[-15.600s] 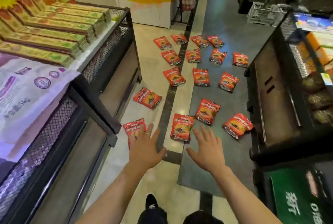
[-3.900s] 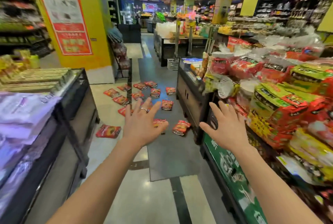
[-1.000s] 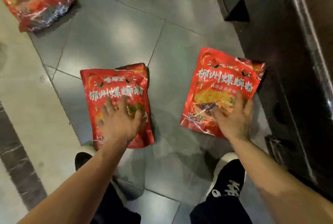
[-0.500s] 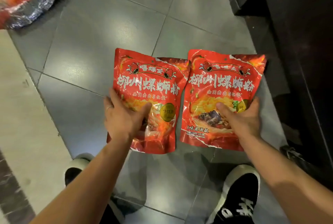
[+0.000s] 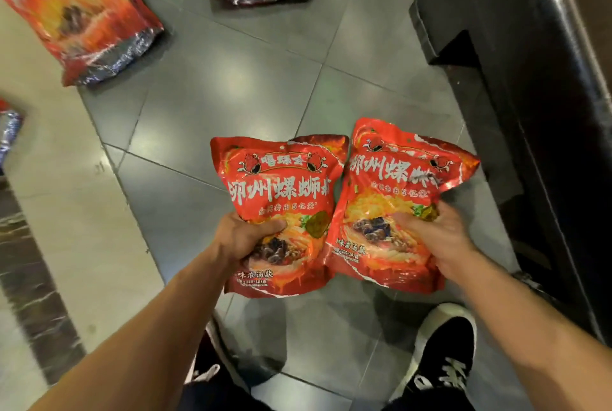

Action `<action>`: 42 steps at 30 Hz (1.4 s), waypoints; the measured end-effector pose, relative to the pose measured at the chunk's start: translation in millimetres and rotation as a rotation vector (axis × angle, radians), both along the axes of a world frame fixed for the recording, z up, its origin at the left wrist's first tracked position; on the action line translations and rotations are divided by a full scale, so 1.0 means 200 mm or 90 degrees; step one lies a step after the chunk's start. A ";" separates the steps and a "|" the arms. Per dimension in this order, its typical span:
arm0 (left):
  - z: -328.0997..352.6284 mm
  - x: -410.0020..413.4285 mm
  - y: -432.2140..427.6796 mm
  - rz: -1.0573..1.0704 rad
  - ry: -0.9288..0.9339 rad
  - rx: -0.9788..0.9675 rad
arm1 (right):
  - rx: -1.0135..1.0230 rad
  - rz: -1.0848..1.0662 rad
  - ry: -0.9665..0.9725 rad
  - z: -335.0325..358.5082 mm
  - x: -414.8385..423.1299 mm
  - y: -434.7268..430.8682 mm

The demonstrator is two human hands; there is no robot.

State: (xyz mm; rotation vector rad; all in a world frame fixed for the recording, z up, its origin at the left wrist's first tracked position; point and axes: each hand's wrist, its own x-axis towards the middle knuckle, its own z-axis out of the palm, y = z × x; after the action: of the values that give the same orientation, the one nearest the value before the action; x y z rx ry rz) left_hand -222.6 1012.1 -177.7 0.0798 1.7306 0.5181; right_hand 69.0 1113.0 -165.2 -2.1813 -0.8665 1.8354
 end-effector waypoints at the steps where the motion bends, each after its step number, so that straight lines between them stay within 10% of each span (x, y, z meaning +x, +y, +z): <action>1: 0.06 -0.03 -0.01 0.010 0.001 0.004 | 0.009 0.020 -0.005 0.07 -0.01 0.01; 26: 4.00 -0.76 0.43 -0.031 0.125 0.513 | 0.465 0.178 0.185 3.93 -0.38 0.62; 42: 5.09 -0.39 0.53 -0.381 -0.042 0.690 | 0.633 -0.221 0.124 5.07 0.15 -0.48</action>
State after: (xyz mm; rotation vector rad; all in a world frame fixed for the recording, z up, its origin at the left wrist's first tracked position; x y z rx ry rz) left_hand -300.4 1117.5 839.8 1.2818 1.0998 0.9215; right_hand 99.0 1017.1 848.0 -1.3767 -0.9784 1.0564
